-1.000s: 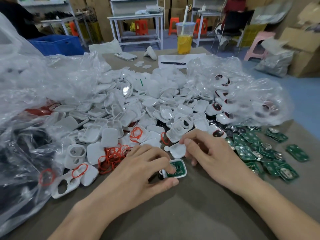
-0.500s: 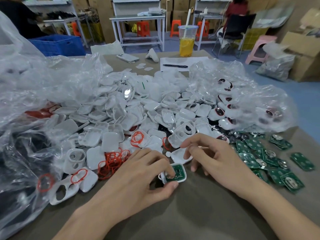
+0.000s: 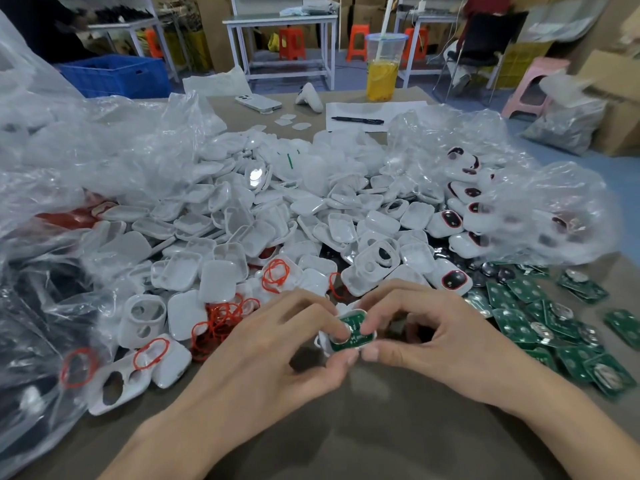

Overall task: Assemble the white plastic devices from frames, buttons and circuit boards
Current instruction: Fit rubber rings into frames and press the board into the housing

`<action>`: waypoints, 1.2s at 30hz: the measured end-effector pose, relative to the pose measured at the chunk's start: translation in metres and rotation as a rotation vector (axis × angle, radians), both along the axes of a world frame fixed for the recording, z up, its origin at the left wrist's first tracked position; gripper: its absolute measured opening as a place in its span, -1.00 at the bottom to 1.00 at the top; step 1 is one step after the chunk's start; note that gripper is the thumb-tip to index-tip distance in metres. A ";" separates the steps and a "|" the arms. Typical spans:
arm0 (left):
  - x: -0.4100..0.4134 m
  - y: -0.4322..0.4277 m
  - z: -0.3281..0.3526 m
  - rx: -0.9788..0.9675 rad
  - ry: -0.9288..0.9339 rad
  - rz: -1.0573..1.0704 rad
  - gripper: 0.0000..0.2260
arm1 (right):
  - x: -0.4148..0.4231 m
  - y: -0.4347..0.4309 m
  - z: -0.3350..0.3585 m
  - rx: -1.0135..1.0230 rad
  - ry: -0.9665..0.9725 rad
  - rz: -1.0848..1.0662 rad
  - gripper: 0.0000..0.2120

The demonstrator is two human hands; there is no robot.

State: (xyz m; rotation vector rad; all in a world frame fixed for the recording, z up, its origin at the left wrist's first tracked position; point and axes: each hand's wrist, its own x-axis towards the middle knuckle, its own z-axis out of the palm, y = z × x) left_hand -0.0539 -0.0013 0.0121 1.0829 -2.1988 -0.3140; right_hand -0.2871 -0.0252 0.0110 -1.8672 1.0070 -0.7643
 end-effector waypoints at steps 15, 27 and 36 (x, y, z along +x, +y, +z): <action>0.004 -0.003 -0.003 -0.061 -0.060 -0.074 -0.83 | -0.001 0.002 -0.001 -0.092 0.010 -0.018 -0.85; 0.001 -0.002 -0.003 -0.095 -0.013 -0.047 -0.82 | -0.003 0.003 -0.005 -0.104 0.044 -0.042 -0.69; -0.001 -0.001 -0.001 -0.088 0.028 -0.073 -0.85 | -0.002 0.005 -0.003 -0.016 0.045 -0.079 -0.53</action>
